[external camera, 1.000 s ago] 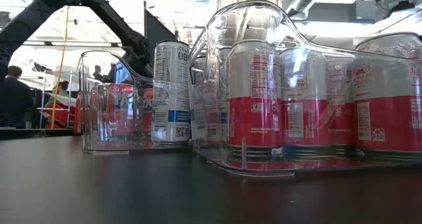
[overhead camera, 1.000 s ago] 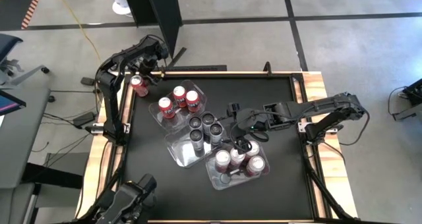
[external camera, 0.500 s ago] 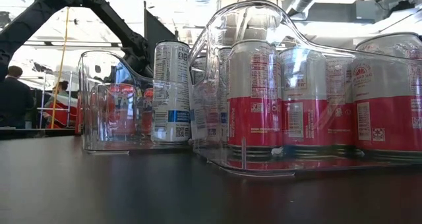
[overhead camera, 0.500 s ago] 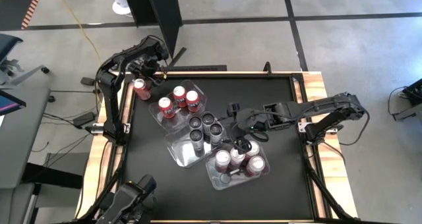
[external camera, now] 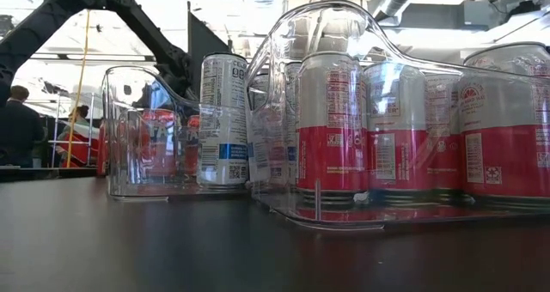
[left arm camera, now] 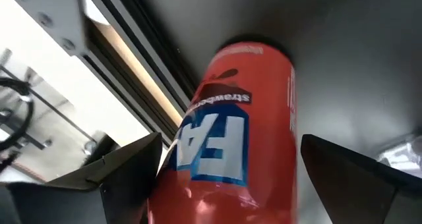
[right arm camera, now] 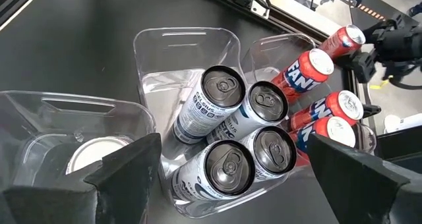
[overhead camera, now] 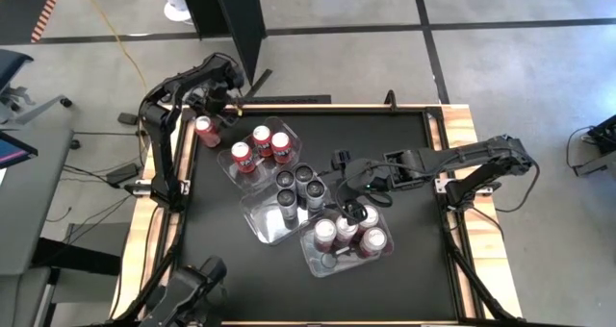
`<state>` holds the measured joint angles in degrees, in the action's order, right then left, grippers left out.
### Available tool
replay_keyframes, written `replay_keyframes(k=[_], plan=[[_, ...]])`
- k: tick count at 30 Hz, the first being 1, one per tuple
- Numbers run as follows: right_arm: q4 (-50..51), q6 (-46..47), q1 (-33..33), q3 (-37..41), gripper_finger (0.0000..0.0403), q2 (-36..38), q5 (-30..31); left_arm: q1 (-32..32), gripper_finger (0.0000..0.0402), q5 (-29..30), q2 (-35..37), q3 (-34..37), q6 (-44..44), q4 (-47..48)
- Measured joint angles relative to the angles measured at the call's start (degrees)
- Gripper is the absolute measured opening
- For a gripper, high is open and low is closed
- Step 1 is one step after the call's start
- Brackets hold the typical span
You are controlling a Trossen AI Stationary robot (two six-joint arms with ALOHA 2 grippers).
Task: Sort soda cans
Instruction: Put the orange soda can in the top left transparent bin
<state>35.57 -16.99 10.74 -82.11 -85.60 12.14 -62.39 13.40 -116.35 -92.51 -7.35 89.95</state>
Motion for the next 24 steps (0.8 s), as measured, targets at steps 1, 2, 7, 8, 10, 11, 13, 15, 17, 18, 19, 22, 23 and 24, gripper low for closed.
replay_keyframes(k=[1, 2, 7, 8, 10, 11, 13, 15, 17, 18, 19, 22, 23, 24], plan=[[0.0, 0.0, 0.0, 0.0, 0.0397, 0.0, 0.0, 0.0, 0.0355, -0.6, 0.0, 0.8, 0.0, 0.1], [0.0, 0.0, 0.0, 0.0, 0.0397, 0.0, 0.0, -0.1, 0.0355, -1.1, 0.0, 1.6, 0.3, 0.1], [0.0, 0.0, 0.0, 0.0, 0.0397, 0.0, 0.0, 0.2, 0.0355, -2.6, 0.0, 3.9, 0.7, 0.2], [0.0, 0.0, 0.0, 0.0, 0.0397, 0.0, 0.0, 0.3, 0.0355, -2.8, 0.0, 4.0, 0.6, 0.1], [0.0, 0.0, 0.0, 0.0, 0.0397, 0.0, 0.0, 0.3, 0.0355, -2.8, 0.0, 4.0, 0.6, 0.1], [0.0, 0.0, 0.0, 0.0, 0.0397, 0.0, 0.0, 0.3, 0.0355, -2.8, 0.0, 4.0, 0.5, 0.1], [0.0, 0.0, 0.0, 0.0, 0.0397, 0.0, 0.0, 0.3, 0.0355, -2.8, 0.0, 4.1, 0.2, 0.0], [0.0, 0.0, 0.0, 0.0, 0.0397, 0.0, 0.0, 0.3, 0.0354, -3.4, 0.0, 5.0, 0.2, -0.1], [0.0, 0.0, 0.0, 0.0, 0.0397, 0.0, 0.0, 0.3, 0.0349, -4.4, 0.0, 6.4, 0.4, 0.1], [0.0, 0.0, 0.0, 0.0, 0.0397, 0.0, 0.0, 0.3, 0.0346, -4.8, 0.0, 7.1, 0.9, 0.2], [0.0, 0.0, 0.0, 0.0, 0.0397, 0.0, 0.0, 0.3, 0.0342, -5.2, 0.0, 7.7, 1.2, 0.3], [0.0, 0.0, 0.0, 0.0, 0.0397, 0.0, 0.0, 0.3, 0.0329, -6.1, 0.1, 8.8, 1.3, 0.5], [0.0, 0.0, 0.0, 0.0, 0.0397, 0.0, 0.0, 0.3, 0.0325, -6.2, 0.1, 9.0, 1.3, 0.5], [0.0, 0.0, 0.0, 0.0, 0.0397, 0.0, 0.0, 0.3, 0.0322, -6.2, 0.1, 9.3, 1.3, 0.5]])
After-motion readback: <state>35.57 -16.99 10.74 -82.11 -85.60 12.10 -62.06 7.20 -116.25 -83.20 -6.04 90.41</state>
